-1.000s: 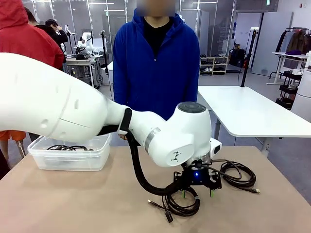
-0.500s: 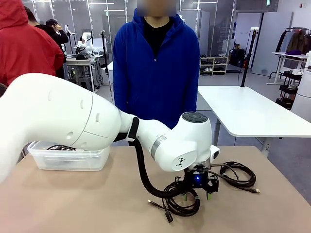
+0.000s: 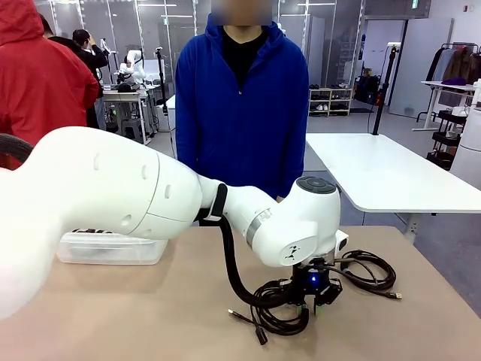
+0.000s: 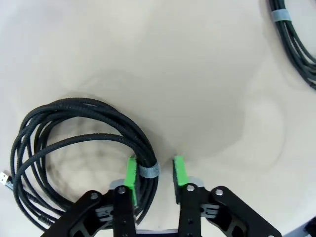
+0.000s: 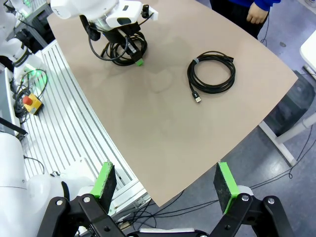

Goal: Organize and store the cables.
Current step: Place the USB Extension Cable into the Organizing box.

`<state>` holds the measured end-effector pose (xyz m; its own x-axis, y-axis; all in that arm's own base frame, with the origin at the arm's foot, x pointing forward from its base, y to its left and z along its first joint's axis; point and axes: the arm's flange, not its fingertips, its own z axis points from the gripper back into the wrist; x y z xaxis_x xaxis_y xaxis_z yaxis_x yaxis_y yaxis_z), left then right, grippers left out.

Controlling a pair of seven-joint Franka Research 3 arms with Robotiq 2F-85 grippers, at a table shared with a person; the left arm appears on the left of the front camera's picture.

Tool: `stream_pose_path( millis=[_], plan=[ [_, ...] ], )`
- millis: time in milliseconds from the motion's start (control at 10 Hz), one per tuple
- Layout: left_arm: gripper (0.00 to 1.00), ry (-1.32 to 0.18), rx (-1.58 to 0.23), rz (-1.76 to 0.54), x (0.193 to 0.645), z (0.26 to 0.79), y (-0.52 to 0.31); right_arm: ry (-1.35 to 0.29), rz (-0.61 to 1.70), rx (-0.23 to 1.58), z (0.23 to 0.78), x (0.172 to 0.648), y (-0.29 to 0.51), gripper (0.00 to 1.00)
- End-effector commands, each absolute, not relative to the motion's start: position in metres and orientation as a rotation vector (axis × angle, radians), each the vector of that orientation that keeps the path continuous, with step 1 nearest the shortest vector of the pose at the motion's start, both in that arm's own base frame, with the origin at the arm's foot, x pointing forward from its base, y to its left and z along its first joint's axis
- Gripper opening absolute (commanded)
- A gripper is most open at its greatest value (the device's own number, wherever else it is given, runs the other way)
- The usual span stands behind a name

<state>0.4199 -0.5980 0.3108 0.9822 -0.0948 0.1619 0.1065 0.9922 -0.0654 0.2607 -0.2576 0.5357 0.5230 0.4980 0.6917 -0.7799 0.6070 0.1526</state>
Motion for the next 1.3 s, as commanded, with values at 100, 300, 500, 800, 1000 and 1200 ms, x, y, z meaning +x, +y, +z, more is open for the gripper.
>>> stream_pose_path(
  millis=[100,300,500,800,1000,1200],
  plan=[
    [0.0,-0.156,-0.006,-0.057,0.416,0.31,-0.607,-0.653,0.799,0.489,0.537,0.26,-0.256,1.0],
    [0.0,-0.149,-0.005,-0.041,0.414,0.311,-0.608,-0.653,0.799,0.489,0.537,0.26,-0.256,1.0],
    [0.0,-0.165,-0.071,-0.032,0.412,0.331,-0.6,-0.653,0.799,0.489,0.537,0.26,-0.256,1.0],
    [0.0,-0.242,-0.083,-0.263,0.397,0.431,-0.559,-0.653,0.799,0.489,0.537,0.26,-0.256,1.0],
    [0.0,-0.341,-0.063,-0.353,0.383,0.491,-0.528,-0.653,0.799,0.489,0.537,0.26,-0.256,1.0],
    [0.0,-0.369,-0.088,-0.347,0.374,0.511,-0.509,-0.653,0.799,0.489,0.537,0.26,-0.256,1.0]
  ],
)
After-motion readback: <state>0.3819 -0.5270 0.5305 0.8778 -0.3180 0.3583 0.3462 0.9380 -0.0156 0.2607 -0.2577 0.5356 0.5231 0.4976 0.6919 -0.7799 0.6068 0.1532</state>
